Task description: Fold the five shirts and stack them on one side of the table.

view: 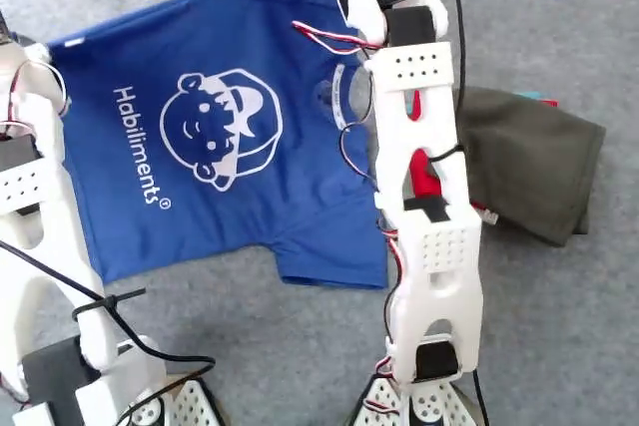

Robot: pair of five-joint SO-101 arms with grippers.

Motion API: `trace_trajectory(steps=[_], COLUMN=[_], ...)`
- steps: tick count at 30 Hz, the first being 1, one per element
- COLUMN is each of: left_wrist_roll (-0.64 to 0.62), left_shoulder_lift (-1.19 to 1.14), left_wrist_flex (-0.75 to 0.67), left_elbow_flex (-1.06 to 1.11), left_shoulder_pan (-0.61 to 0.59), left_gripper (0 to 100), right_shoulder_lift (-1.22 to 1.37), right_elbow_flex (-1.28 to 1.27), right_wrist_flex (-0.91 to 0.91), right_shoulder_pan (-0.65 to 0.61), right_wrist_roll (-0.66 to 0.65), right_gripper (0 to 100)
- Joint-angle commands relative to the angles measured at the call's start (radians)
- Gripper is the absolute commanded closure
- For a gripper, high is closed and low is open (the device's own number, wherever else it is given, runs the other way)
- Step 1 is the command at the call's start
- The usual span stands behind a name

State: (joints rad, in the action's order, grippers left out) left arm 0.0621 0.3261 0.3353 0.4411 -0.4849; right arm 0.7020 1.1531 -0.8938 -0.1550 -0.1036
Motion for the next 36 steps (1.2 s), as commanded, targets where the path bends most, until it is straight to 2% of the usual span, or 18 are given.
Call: trace_trajectory(steps=[1, 8, 10, 15, 23, 31, 36], left_wrist_roll=[0.014, 0.017, 0.018, 0.018, 0.018, 0.018, 0.018], left_shoulder_lift=[0.008, 0.117, 0.163, 0.239, 0.307, 0.376, 0.419], left_wrist_flex=[0.086, 0.408, 0.499, 0.666, 0.600, 0.537, 0.605], left_elbow_flex=[-0.031, -0.027, -0.027, 0.008, 0.325, 0.552, 0.556], left_shoulder_pan=[0.001, -0.001, -0.001, 0.001, -0.005, -0.065, -0.061], left_gripper=[97, 97, 97, 97, 97, 97, 97], right_shoulder_lift=[0.001, 0.012, 0.012, -0.059, -0.366, -0.748, -0.964], right_elbow_flex=[0.157, 0.311, 0.314, 0.183, -0.403, -0.993, -1.405], right_wrist_flex=[-0.245, -0.801, -0.879, -0.876, -0.847, -0.634, -0.431], right_shoulder_pan=[0.003, -0.018, -0.048, -0.049, -0.075, -0.101, -0.092], right_wrist_roll=[-0.133, -0.488, -0.563, -0.454, -0.453, -0.451, -0.436], right_gripper=[98.4, 98.4, 98.4, 98.4, 98.4, 98.4, 98.4])
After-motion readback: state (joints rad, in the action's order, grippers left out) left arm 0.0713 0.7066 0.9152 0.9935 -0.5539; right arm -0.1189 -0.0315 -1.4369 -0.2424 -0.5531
